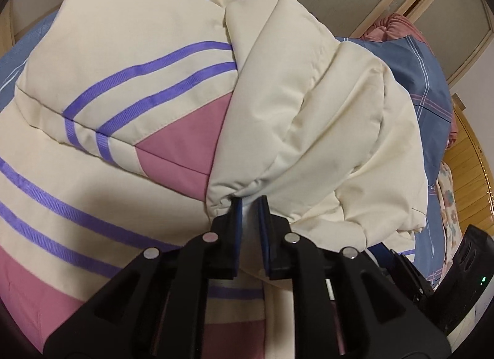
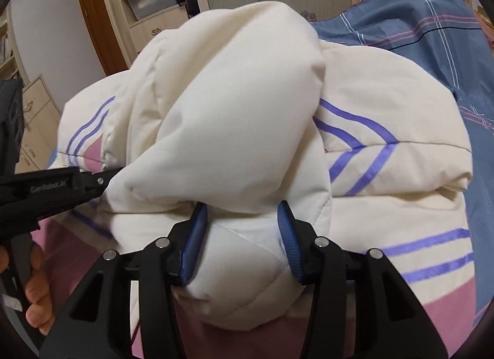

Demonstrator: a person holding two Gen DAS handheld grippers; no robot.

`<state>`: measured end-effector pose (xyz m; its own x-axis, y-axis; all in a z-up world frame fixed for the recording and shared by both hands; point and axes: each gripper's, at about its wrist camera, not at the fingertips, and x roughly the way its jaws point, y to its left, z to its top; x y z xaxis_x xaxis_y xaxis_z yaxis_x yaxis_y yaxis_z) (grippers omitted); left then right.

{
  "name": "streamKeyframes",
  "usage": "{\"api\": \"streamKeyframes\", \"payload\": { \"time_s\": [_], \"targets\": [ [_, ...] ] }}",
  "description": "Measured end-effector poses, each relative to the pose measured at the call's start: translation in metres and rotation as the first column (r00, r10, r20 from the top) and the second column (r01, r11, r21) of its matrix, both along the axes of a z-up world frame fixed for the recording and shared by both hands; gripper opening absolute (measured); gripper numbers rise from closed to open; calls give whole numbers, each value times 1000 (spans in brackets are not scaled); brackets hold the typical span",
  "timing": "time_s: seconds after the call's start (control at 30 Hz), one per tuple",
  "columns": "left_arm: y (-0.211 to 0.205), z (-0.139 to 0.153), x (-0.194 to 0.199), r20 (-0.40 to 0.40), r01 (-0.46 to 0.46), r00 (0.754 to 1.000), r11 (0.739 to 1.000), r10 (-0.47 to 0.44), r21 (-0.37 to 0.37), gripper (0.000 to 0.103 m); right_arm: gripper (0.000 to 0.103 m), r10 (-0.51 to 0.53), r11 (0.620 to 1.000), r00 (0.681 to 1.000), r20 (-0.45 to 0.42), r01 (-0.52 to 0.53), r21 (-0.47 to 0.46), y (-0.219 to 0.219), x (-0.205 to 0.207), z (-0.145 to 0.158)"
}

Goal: Fold large clothes
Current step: 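Grasp the folded hood edge with the left gripper while the right gripper holds it, then release the hood and move both grippers to the jacket hem, then grasp the pink hem with both grippers and lift it up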

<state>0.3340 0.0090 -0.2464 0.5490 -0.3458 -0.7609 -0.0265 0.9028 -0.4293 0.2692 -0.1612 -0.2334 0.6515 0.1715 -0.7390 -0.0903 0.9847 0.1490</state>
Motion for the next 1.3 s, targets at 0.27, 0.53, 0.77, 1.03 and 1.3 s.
{"api": "streamKeyframes", "payload": {
  "time_s": [0.27,0.53,0.77,1.03,1.3],
  "targets": [
    [23,54,-62,89,-26,995,998,32,-65,69,58,34,996,995,91,-41,77,-37,-70,47],
    [33,22,-115,-41,-41,998,993,45,113,59,58,32,997,999,-31,-34,-71,-46,-120,0],
    [59,16,-166,-30,-74,997,992,77,102,59,65,75,997,997,-2,-75,9,-39,-170,15],
    [108,34,-232,5,-104,995,993,104,47,72,69,110,994,990,-92,-110,15,-57,-214,18],
    [231,2,-318,-66,-264,964,943,256,-204,86,82,-92,939,956,-277,176,296,-180,-268,-18]
  ]
}}
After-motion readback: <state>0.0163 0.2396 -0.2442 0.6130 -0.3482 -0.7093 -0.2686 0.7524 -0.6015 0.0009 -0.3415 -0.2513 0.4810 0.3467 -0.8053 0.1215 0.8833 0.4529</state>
